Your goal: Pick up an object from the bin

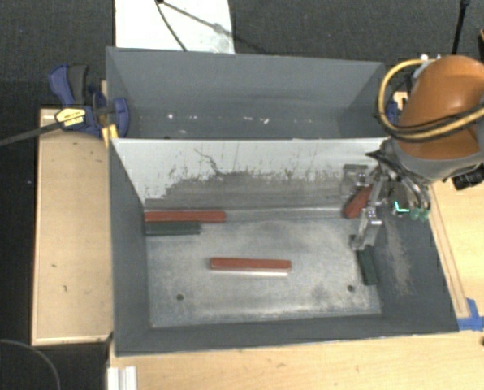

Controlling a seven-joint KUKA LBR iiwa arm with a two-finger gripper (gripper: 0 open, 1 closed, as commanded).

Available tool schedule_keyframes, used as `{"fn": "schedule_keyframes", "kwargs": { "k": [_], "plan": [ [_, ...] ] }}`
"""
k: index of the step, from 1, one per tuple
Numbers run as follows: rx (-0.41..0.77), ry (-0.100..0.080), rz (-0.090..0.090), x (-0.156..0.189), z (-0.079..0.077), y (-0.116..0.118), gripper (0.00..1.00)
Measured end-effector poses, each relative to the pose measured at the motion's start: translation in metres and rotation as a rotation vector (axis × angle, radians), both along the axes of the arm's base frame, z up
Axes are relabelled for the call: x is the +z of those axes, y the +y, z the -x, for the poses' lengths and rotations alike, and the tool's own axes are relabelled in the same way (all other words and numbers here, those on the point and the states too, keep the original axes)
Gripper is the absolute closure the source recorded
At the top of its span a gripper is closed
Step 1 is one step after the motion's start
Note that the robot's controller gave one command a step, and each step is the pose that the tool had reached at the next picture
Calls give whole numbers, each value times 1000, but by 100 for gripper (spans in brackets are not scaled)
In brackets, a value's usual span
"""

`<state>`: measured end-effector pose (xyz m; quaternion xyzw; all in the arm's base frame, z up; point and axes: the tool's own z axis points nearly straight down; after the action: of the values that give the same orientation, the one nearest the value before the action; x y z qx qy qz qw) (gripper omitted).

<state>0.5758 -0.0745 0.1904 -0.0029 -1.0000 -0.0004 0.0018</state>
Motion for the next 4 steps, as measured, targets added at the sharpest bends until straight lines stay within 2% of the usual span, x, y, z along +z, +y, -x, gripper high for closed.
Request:
{"fn": "schedule_keyframes", "kwargs": {
  "k": [1,2,3,4],
  "plan": [
    [135,3,-2,-125,32,46,0],
    [374,-2,0,-120,42,28,0],
    [273,-1,-4,-120,50,94,0],
    [272,-1,0,-120,49,90,100]
  ]
}}
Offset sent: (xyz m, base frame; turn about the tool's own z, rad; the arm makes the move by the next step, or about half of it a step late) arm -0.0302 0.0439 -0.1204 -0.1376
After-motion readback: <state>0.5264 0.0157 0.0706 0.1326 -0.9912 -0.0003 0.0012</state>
